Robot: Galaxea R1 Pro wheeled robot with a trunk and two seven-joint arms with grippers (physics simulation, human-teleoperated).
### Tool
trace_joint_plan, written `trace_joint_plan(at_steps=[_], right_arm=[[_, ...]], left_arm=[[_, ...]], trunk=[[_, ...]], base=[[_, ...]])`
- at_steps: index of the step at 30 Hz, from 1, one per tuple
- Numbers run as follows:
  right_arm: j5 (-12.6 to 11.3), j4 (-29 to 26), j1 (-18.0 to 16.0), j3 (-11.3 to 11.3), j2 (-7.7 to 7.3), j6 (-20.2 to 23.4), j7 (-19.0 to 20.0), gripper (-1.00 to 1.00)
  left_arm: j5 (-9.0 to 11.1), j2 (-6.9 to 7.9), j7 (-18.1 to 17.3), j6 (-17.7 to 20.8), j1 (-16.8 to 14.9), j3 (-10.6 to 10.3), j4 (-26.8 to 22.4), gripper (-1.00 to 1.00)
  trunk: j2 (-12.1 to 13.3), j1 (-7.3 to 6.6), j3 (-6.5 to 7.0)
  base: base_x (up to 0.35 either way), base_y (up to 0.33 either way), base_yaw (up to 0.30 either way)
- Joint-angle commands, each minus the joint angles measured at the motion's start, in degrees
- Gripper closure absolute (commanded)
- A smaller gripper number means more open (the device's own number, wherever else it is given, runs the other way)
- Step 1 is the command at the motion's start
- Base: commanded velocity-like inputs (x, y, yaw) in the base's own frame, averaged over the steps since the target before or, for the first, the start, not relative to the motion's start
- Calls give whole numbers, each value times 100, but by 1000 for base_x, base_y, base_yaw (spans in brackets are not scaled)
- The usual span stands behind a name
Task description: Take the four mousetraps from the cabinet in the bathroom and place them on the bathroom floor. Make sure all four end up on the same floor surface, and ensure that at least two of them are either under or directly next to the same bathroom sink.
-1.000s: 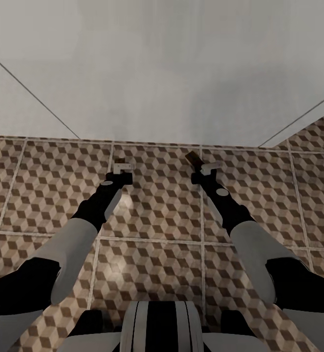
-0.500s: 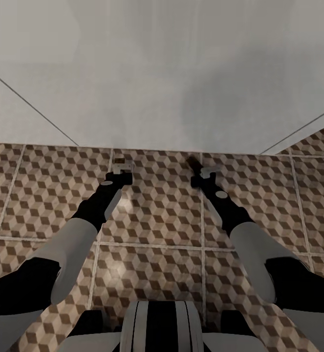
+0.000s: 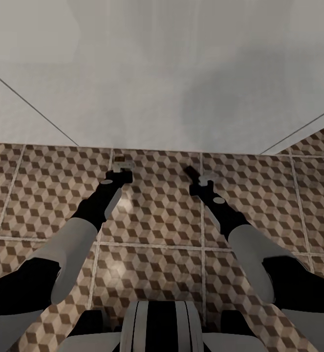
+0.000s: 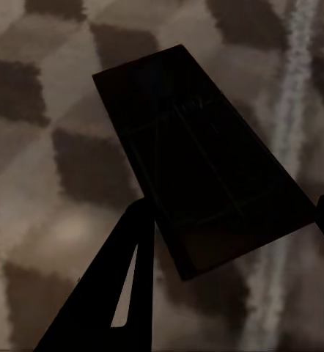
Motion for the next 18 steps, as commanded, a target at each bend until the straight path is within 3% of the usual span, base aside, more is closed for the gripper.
trace_joint_plan(at_steps=[1,18], right_arm=[[32,13,-3,-9,2,-5,15,100],[32,29,-3,-10,7,89,-30,100]], left_arm=[[38,5,48,31,-1,-33,-33,100],[56,-11,41,42,3,-34,-29,100]], trunk=[[-1,-1,-2],[-1,-1,-2]], base=[[0,0,0],[0,0,0]])
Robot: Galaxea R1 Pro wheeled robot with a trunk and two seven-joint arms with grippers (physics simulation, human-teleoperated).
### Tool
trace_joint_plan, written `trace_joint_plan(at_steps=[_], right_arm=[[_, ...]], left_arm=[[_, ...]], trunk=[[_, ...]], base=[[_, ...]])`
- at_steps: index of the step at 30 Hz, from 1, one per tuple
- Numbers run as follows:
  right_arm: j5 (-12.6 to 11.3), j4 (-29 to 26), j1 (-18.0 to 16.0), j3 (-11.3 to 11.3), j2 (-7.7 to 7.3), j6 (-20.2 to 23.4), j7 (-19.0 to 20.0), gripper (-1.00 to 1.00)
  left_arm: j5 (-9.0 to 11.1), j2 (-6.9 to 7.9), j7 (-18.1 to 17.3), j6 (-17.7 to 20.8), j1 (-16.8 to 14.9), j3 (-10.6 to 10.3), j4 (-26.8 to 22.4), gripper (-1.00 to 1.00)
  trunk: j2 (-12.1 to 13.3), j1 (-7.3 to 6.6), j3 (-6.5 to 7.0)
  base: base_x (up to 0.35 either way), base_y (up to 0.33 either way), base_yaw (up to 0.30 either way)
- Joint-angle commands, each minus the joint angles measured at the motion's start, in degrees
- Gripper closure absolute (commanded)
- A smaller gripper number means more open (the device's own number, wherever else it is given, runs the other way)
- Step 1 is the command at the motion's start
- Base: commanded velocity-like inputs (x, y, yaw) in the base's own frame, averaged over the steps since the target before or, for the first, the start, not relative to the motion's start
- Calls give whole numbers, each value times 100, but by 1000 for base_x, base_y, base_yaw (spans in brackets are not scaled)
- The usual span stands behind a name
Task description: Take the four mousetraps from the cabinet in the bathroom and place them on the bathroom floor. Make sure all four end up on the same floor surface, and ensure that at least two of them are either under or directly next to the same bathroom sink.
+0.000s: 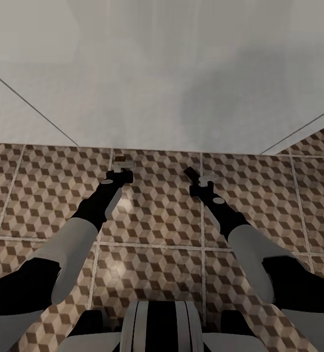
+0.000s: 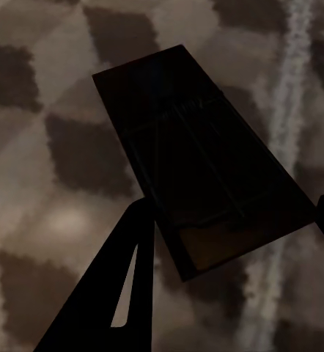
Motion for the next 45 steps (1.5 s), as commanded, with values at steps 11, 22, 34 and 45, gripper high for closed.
trace_joint_plan(at_steps=[11,22,34,45], right_arm=[[32,5,-2,-8,7,-16,25,100],[32,-7,-2,-8,8,-23,25,100],[40,-13,-2,-8,0,-32,25,100],[49,-13,-2,-8,-1,-34,25,100]], left_arm=[[39,5,26,22,34,-33,131,100],[39,3,21,13,38,-31,516,100],[39,-1,21,-387,55,-31,806,100],[39,-6,21,-503,62,-31,881,100]], trunk=[[-1,-1,-2],[-1,-1,-2],[-1,-1,-2],[-1,-1,-2]], base=[[0,0,0],[0,0,0],[0,0,0],[0,0,0]])
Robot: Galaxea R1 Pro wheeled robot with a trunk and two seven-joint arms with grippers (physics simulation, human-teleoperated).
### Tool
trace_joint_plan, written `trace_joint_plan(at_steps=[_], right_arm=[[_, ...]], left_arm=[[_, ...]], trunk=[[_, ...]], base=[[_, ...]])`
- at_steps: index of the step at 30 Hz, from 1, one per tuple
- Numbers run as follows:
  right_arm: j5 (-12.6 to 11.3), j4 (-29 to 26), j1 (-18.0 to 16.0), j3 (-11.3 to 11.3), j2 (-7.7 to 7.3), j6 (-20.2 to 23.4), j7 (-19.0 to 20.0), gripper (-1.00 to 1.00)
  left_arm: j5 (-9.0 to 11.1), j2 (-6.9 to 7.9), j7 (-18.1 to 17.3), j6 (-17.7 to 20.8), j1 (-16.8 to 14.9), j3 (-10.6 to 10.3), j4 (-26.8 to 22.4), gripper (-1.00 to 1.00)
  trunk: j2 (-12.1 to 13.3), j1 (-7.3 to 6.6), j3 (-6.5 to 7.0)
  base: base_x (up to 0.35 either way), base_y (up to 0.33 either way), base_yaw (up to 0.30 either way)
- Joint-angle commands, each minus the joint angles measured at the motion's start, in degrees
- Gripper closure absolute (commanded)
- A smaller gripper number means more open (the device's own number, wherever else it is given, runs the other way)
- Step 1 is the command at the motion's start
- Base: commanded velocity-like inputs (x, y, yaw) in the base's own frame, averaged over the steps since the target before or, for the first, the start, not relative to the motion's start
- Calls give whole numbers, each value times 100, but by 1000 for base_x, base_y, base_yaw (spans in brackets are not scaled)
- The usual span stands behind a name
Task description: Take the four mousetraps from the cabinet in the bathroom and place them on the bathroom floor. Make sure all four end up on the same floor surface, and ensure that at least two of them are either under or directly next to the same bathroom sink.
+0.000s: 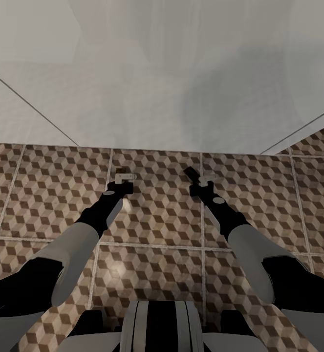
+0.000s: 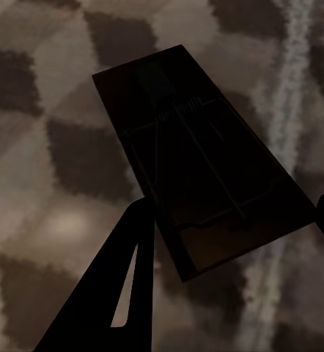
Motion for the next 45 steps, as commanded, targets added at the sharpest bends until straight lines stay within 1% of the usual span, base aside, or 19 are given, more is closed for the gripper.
trace_joint_plan(at_steps=[1,9,20,45], right_arm=[[33,4,-2,-9,0,-16,25,100],[33,4,-2,-9,0,-24,25,100],[33,-13,-2,-9,-8,-40,25,100],[33,-22,-2,-7,-8,-43,25,100]], left_arm=[[39,6,47,31,0,-47,-12,100],[39,6,47,30,2,-47,6,100],[39,6,47,30,2,-47,40,100],[39,6,47,3,2,-47,65,100]], trunk=[[-1,-1,-2],[-1,-1,-2],[-1,-1,-2],[-1,-1,-2]], base=[[0,0,0],[16,0,0],[132,0,0],[4,0,0]])
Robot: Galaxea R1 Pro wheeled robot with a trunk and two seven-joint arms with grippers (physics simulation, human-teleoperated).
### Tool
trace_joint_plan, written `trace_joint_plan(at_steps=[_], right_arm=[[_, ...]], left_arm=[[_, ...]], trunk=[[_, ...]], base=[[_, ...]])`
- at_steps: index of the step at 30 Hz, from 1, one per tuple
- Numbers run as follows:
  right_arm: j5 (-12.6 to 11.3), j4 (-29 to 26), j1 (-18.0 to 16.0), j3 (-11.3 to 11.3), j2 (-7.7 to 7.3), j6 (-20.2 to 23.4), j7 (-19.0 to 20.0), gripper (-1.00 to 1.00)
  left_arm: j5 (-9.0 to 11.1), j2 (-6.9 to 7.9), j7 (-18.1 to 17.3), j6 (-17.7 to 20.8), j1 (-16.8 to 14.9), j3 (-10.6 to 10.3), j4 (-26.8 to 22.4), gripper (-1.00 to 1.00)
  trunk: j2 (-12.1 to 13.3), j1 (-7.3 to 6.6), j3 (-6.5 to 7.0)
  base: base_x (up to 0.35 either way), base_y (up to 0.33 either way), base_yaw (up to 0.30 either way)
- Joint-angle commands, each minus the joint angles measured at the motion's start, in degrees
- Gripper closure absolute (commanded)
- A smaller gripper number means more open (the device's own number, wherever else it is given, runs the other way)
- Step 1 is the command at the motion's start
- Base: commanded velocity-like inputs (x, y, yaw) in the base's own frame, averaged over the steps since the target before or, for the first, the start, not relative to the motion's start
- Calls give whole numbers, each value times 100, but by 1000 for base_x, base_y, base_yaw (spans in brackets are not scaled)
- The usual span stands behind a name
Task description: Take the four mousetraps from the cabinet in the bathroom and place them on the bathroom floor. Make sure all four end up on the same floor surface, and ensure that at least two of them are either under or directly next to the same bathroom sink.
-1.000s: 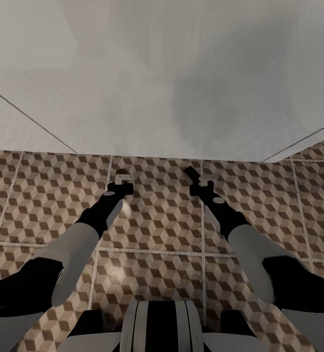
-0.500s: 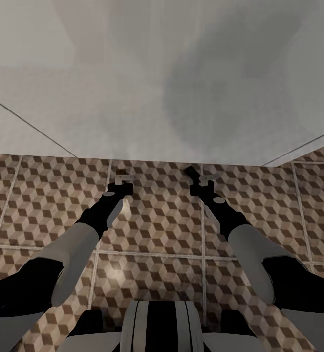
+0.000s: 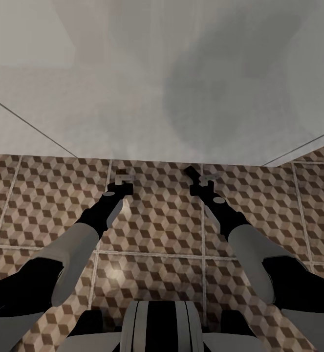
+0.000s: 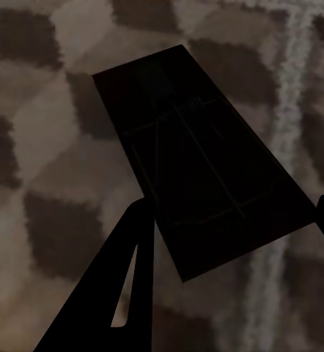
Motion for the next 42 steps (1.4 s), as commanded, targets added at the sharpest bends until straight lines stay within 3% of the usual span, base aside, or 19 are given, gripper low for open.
trace_joint_plan(at_steps=[1,5,6,38,39,42], right_arm=[[33,4,-2,-9,0,-16,26,100],[33,4,-2,-7,-1,-16,26,100],[33,4,-2,-8,-4,-16,26,-100],[33,-13,-2,-2,-8,-16,26,-100],[33,-13,-2,-2,-8,-16,26,-100],[33,-20,-2,-2,-8,-21,31,-100]], left_arm=[[39,6,46,33,-1,-47,-10,100],[39,6,46,33,-1,-47,-12,100],[39,2,46,33,-1,-47,-14,100],[35,-3,46,33,-1,-49,-14,100],[32,-3,46,33,-1,-50,-15,-100],[24,-3,48,28,-1,-51,-18,-100]], trunk=[[-1,-1,-2],[-1,-1,-2],[-1,-1,-2],[-1,-1,-2],[-1,-1,-2],[-1,-1,-2]], base=[[0,0,0],[0,0,0],[0,0,0],[0,0,0],[0,0,0],[0,0,0]])
